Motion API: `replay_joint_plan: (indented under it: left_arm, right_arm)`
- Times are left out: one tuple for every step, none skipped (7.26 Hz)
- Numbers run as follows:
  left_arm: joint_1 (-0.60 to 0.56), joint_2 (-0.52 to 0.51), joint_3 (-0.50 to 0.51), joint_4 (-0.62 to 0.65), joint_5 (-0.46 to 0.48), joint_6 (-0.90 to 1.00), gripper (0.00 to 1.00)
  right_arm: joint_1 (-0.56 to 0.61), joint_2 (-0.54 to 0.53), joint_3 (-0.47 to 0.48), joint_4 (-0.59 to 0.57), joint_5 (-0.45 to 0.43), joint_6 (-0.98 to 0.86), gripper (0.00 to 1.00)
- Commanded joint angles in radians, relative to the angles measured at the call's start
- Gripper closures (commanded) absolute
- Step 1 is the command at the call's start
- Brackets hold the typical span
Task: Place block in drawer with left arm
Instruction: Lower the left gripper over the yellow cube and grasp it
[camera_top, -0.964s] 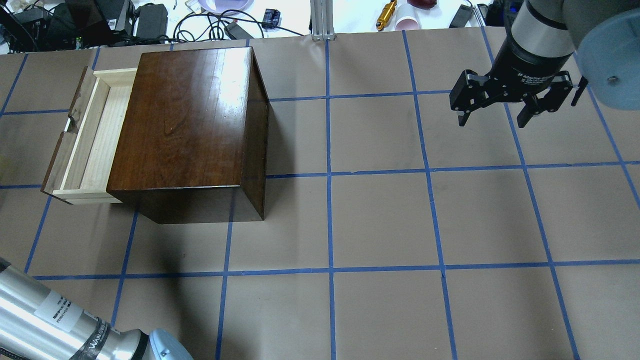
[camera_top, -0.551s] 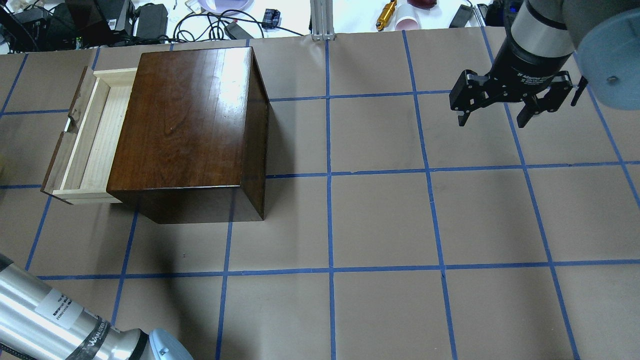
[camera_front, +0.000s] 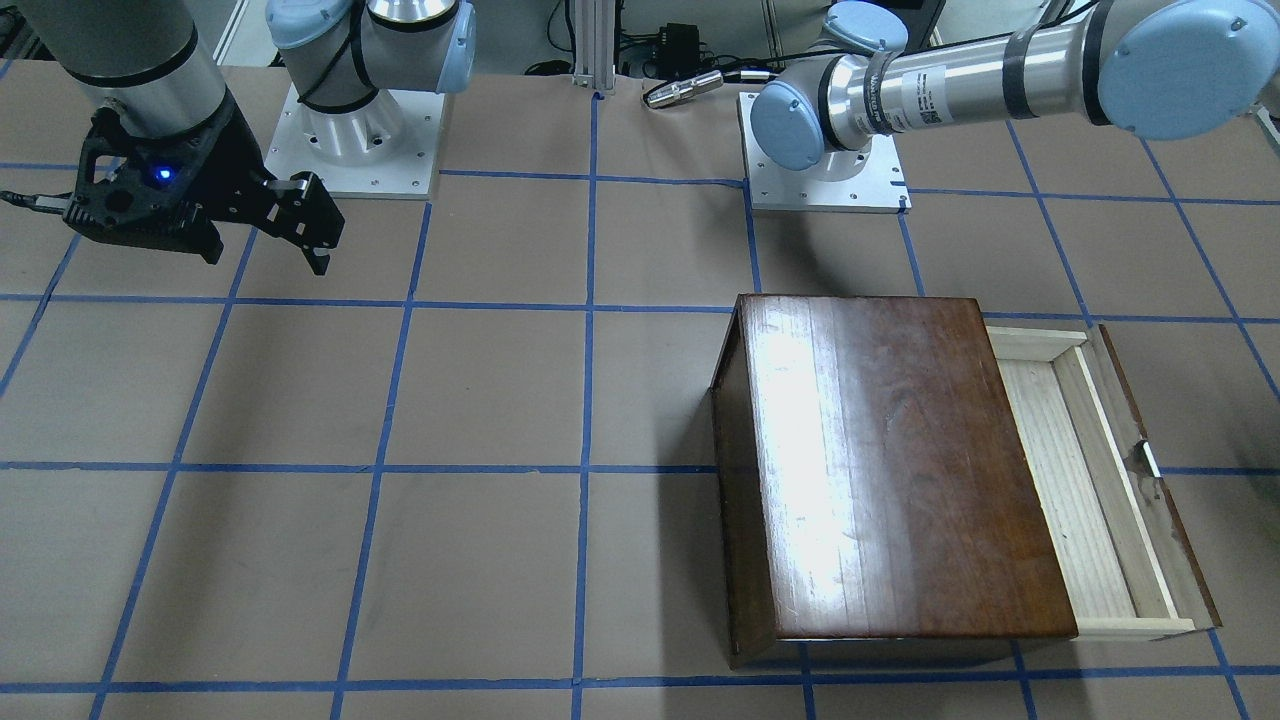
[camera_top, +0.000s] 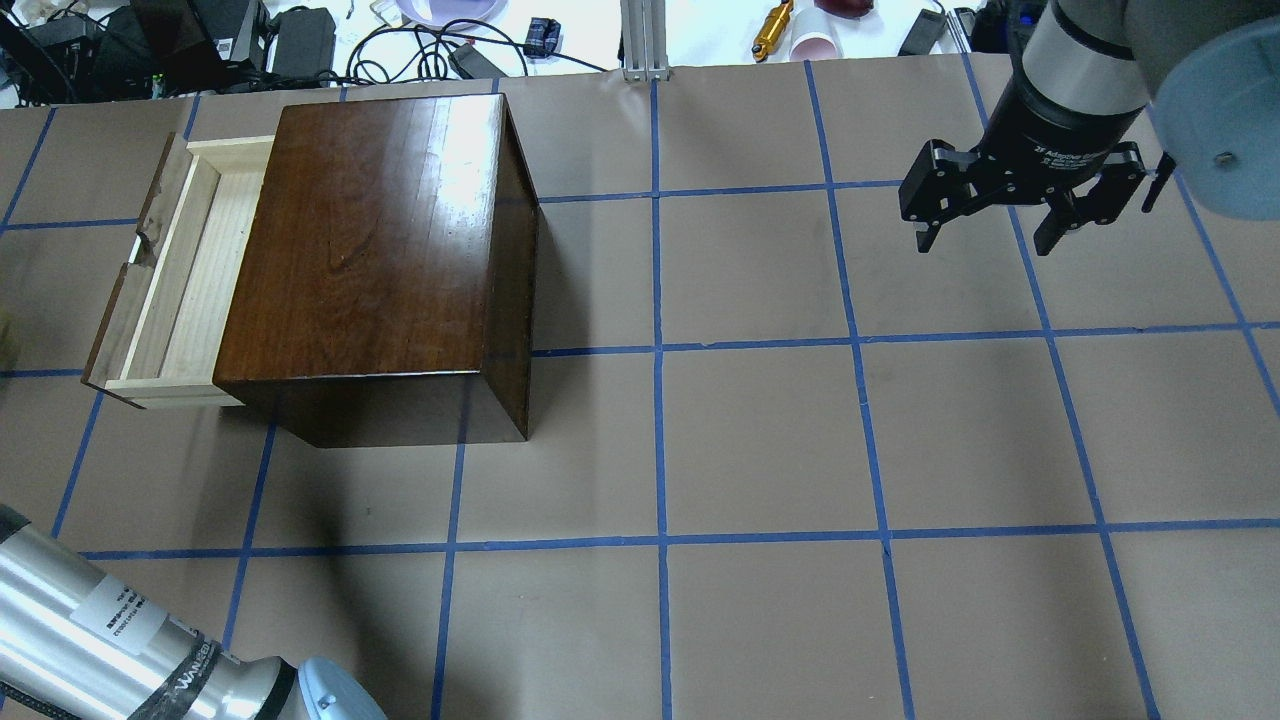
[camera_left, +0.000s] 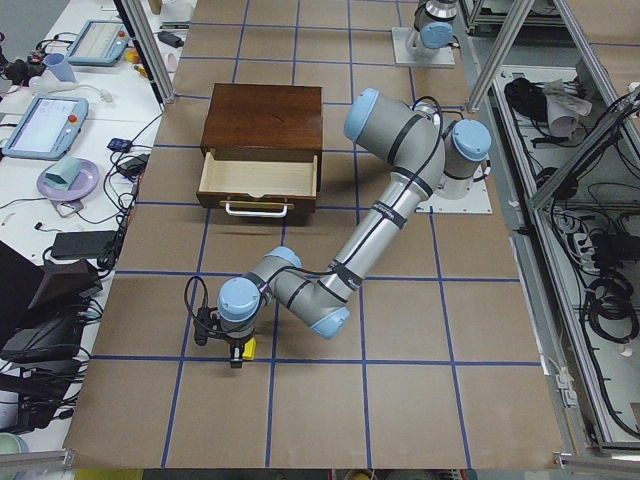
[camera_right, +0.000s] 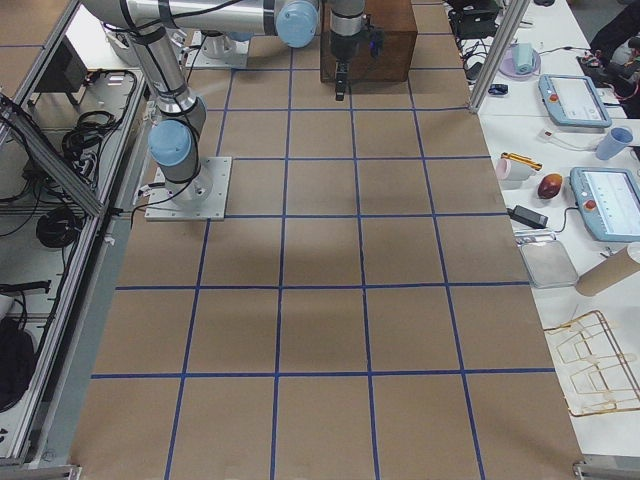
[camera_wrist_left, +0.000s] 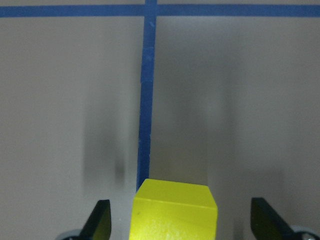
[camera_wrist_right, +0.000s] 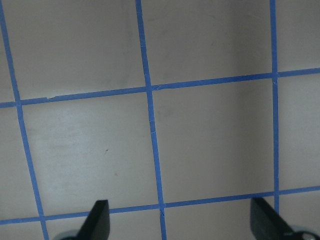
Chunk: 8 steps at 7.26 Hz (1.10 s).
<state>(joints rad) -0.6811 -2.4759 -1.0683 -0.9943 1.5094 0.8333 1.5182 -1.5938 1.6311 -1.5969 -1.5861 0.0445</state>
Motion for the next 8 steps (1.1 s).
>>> replay_joint_plan:
  left_arm:
    - [0.0, 0.002, 0.001, -0.001, 0.02, 0.003, 1.0]
    - [0.0, 0.014, 0.002, -0.004, 0.022, 0.0, 1.0]
    - [-0.005, 0.04, 0.002, -0.019, 0.023, 0.0, 1.0]
    - [-0.014, 0.078, 0.002, -0.079, 0.023, -0.002, 1.0]
    - [-0.038, 0.128, 0.002, -0.149, 0.023, -0.003, 1.0]
    - [-0.069, 0.185, 0.002, -0.217, 0.023, -0.008, 1.0]
    - [-0.099, 0.243, 0.002, -0.292, 0.025, -0.013, 1.0]
    - [-0.141, 0.299, 0.002, -0.36, 0.026, -0.034, 1.0]
  right_arm:
    - [0.0, 0.0, 0.0, 0.0, 0.0, 0.0, 0.0]
    - [0.0, 0.0, 0.0, 0.0, 0.0, 0.0, 0.0]
    - [0.0, 0.0, 0.0, 0.0, 0.0, 0.0, 0.0]
    - [0.0, 0.0, 0.0, 0.0, 0.0, 0.0, 0.0]
    - [0.0, 0.0, 0.0, 0.0, 0.0, 0.0, 0.0]
    - [0.0, 0.0, 0.0, 0.0, 0.0, 0.0, 0.0]
    - [0.0, 0.0, 0.001, 0.0, 0.0, 0.0, 0.0]
    - [0.0, 0.0, 0.001, 0.0, 0.0, 0.0, 0.0]
